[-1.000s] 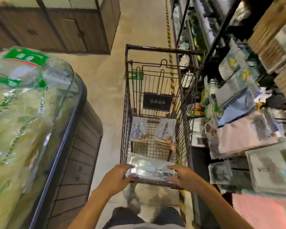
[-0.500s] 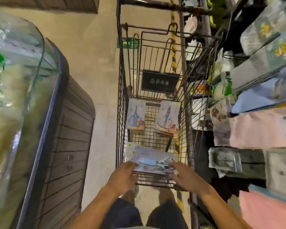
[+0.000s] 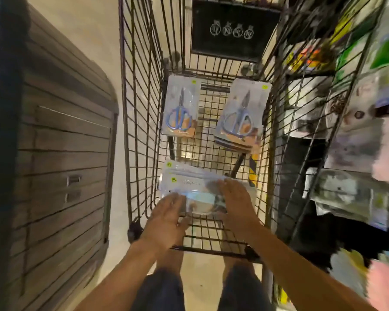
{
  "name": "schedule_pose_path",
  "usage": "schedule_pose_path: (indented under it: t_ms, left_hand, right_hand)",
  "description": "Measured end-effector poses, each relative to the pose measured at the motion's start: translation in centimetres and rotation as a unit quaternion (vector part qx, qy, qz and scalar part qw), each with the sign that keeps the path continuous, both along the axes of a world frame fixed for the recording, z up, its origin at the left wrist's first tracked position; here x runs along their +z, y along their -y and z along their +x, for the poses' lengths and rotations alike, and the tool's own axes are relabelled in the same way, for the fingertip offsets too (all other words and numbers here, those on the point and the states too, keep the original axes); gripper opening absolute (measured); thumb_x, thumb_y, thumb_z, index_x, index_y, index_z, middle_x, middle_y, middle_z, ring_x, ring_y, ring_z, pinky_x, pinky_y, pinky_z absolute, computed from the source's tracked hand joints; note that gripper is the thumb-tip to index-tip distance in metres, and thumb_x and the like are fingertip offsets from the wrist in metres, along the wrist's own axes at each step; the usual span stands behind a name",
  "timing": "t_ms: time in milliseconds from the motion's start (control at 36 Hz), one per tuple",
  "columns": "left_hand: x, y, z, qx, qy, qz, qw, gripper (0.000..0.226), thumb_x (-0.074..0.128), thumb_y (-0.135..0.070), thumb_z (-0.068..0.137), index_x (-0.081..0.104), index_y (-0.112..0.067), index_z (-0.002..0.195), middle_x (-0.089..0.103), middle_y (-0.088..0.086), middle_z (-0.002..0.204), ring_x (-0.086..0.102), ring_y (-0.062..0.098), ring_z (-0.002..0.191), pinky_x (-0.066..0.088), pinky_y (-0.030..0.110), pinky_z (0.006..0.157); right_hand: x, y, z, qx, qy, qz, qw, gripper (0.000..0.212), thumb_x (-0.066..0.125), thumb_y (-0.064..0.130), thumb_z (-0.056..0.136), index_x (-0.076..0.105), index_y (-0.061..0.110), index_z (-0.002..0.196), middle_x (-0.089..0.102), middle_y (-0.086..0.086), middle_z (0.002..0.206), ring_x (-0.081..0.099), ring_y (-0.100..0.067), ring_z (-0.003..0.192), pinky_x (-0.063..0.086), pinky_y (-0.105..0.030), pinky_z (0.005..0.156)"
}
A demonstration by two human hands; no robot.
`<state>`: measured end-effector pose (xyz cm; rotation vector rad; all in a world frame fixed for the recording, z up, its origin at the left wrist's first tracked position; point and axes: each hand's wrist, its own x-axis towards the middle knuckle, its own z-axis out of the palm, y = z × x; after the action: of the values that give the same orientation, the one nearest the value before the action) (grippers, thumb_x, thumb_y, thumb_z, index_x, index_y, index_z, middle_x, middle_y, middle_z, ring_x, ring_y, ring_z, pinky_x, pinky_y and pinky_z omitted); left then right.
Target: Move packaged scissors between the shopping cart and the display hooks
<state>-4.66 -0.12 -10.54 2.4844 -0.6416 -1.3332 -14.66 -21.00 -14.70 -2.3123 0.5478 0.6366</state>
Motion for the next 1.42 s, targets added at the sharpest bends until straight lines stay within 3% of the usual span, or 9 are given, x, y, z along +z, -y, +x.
schedule_pose_path:
  t_ms: [333, 500, 611, 833, 972, 1056, 1139, 1222, 1417]
  left_hand:
    - [-0.7, -0.3, 0.9, -0.018, -0.024, 0.018, 0.999, 0.057, 0.055, -0.035, 0.1, 0.035, -0.024, 0.152, 0.031, 0.001, 0.159, 0.026, 0.02, 0.147, 0.021, 0.031, 0.12]
    - [0.2, -0.8, 1.4, -0.018, -0.038, 0.032, 0.999, 0.06, 0.05, -0.042, 0.099, 0.031, -0.026, 0.154, 0.032, 0.002, 0.158, 0.027, 0.022, 0.147, 0.024, 0.034, 0.12]
    - [1.9, -0.4, 2.1, 0.029, -0.048, -0.009, 0.998, 0.074, 0.034, -0.059, 0.085, 0.029, -0.032, 0.153, 0.038, -0.001, 0.154, 0.034, 0.021, 0.144, 0.019, 0.021, 0.115]
    - [7.9, 3.2, 4.4, 0.187, -0.133, -0.173, 0.958, 0.061, 0.061, -0.028, 0.098, 0.026, -0.057, 0.138, 0.049, -0.046, 0.129, 0.047, -0.017, 0.123, 0.04, 0.012, 0.106]
    - [9.1, 5.0, 4.7, 0.278, -0.191, -0.223, 0.915, 0.062, 0.067, -0.033, 0.086, 0.037, -0.045, 0.139, 0.066, -0.012, 0.12, 0.066, 0.0, 0.108, 0.054, 0.017, 0.087]
    - [9.2, 6.0, 4.5, 0.341, -0.194, -0.243, 0.887, 0.072, 0.074, -0.029, 0.079, 0.04, -0.032, 0.143, 0.069, -0.001, 0.119, 0.069, 0.011, 0.108, 0.058, 0.026, 0.086]
    - [9.1, 6.4, 4.6, 0.392, -0.157, -0.264, 0.867, 0.065, 0.077, -0.009, 0.083, 0.045, -0.025, 0.137, 0.069, 0.004, 0.119, 0.071, 0.01, 0.103, 0.058, 0.021, 0.076]
    - [8.7, 6.0, 5.3, 0.405, -0.126, -0.274, 0.863, 0.08, 0.078, 0.001, 0.08, 0.04, -0.028, 0.144, 0.063, -0.001, 0.13, 0.066, 0.007, 0.112, 0.058, 0.021, 0.083]
    - [7.0, 3.6, 6.1, 0.399, -0.105, -0.222, 0.883, 0.092, 0.077, -0.01, 0.083, 0.028, -0.058, 0.145, 0.049, -0.01, 0.147, 0.054, 0.021, 0.132, 0.057, 0.053, 0.092]
  right_hand:
    - [-1.7, 0.1, -0.8, 0.098, 0.002, -0.092, 0.991, 0.093, 0.079, 0.051, 0.075, 0.033, 0.024, 0.152, 0.037, -0.002, 0.152, 0.032, -0.023, 0.143, 0.016, -0.037, 0.119]
    - [-1.1, 1.2, -1.0, 0.105, 0.005, -0.101, 0.989, 0.084, 0.072, 0.059, 0.079, 0.036, 0.025, 0.146, 0.048, -0.001, 0.144, 0.045, -0.023, 0.133, 0.034, -0.042, 0.114]
    - [2.1, 2.5, 0.1, -0.009, 0.025, -0.04, 0.999, 0.089, 0.072, 0.065, 0.076, 0.034, 0.03, 0.149, 0.051, 0.003, 0.135, 0.051, -0.017, 0.119, 0.051, -0.042, 0.099]
    - [8.9, 2.6, 2.6, -0.265, 0.094, 0.167, 0.945, 0.088, 0.081, 0.068, 0.063, 0.039, 0.052, 0.138, 0.05, 0.035, 0.125, 0.056, 0.0, 0.117, 0.055, -0.03, 0.094]
    - [11.2, 0.5, 3.8, -0.337, 0.096, 0.245, 0.904, 0.093, 0.084, 0.068, 0.058, 0.038, 0.052, 0.137, 0.055, 0.027, 0.123, 0.06, -0.003, 0.115, 0.058, -0.024, 0.088]
    - [11.9, -0.9, 4.0, -0.353, 0.092, 0.286, 0.886, 0.08, 0.084, 0.049, 0.071, 0.038, 0.05, 0.136, 0.058, 0.04, 0.117, 0.058, 0.015, 0.11, 0.054, -0.012, 0.085]
    - [11.5, -2.4, 3.6, -0.398, 0.082, 0.35, 0.844, 0.073, 0.079, 0.018, 0.085, 0.042, 0.042, 0.143, 0.062, 0.025, 0.128, 0.062, 0.003, 0.117, 0.055, -0.029, 0.096]
    - [11.3, -2.9, 3.3, -0.417, 0.063, 0.372, 0.827, 0.071, 0.07, 0.0, 0.09, 0.042, 0.037, 0.144, 0.061, 0.02, 0.125, 0.064, 0.005, 0.111, 0.057, -0.024, 0.086]
    - [7.6, -0.2, 2.1, -0.281, 0.018, 0.238, 0.93, 0.045, 0.069, 0.021, 0.093, 0.054, 0.037, 0.132, 0.058, 0.016, 0.124, 0.062, -0.002, 0.111, 0.06, -0.031, 0.09]
